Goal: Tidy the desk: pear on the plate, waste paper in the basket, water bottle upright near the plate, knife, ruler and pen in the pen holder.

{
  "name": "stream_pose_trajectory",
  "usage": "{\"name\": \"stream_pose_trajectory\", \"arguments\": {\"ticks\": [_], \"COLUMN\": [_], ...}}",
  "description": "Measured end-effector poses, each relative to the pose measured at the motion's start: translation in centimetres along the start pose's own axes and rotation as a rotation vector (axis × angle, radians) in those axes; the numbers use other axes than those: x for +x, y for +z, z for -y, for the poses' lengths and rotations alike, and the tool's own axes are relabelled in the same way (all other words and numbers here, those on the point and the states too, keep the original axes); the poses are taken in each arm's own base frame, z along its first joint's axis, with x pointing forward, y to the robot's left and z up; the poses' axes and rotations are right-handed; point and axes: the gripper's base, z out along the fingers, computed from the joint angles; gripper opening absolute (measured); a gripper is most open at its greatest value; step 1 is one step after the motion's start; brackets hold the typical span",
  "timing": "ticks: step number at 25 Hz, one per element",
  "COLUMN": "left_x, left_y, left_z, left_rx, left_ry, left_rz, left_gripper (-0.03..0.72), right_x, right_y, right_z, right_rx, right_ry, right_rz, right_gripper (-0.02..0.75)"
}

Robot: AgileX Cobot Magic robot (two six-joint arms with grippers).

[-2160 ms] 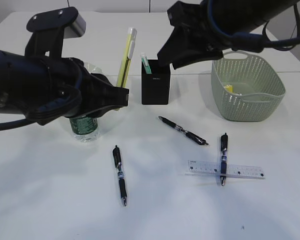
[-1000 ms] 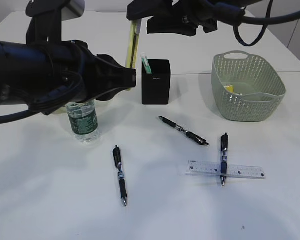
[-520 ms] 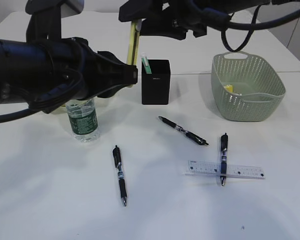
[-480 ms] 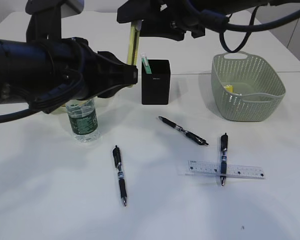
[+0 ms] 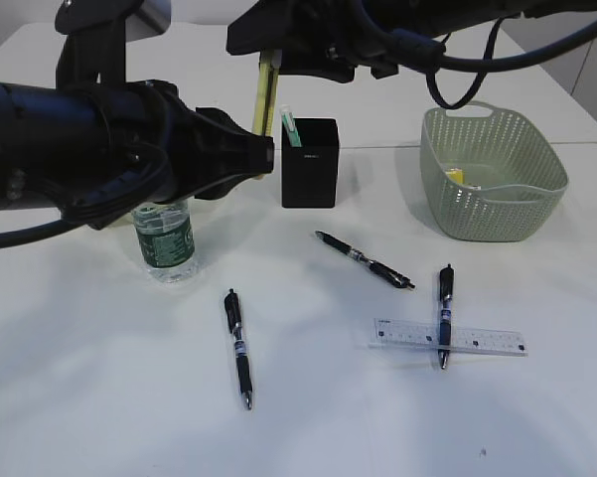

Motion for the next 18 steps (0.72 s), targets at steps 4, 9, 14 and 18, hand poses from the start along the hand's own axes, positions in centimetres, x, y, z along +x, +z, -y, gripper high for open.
{"name": "stream_pose_trajectory", "arguments": {"ticks": [4,9,14,18], "left_x": [0.0,0.01,0.05,-0.1], "left_y": [0.0,0.0,0.0,-0.01], "left_z": [0.0,-0.01,-0.12,-0.52], "left_rx": [0.0,-0.001,-0.007,-0.02], "left_ry": [0.0,0.0,-0.001,-0.007], "left_rz": [0.0,-0.001,-0.008,-0.004], "left_gripper": [0.039,0.039,0.039,0.039], "right_x": [0.0,0.0,0.0,0.0], "right_y": [0.0,0.0,0.0,0.0], "right_z": [0.0,0.0,0.0,0.0], "right_rx": [0.0,0.0,0.0,0.0], "right_ry": [-0.004,-0.004,-0.004,-0.006], "right_rz": [0.0,0.0,0.0,0.0], "right_gripper": [0.29,0.286,0.283,0.283]}}
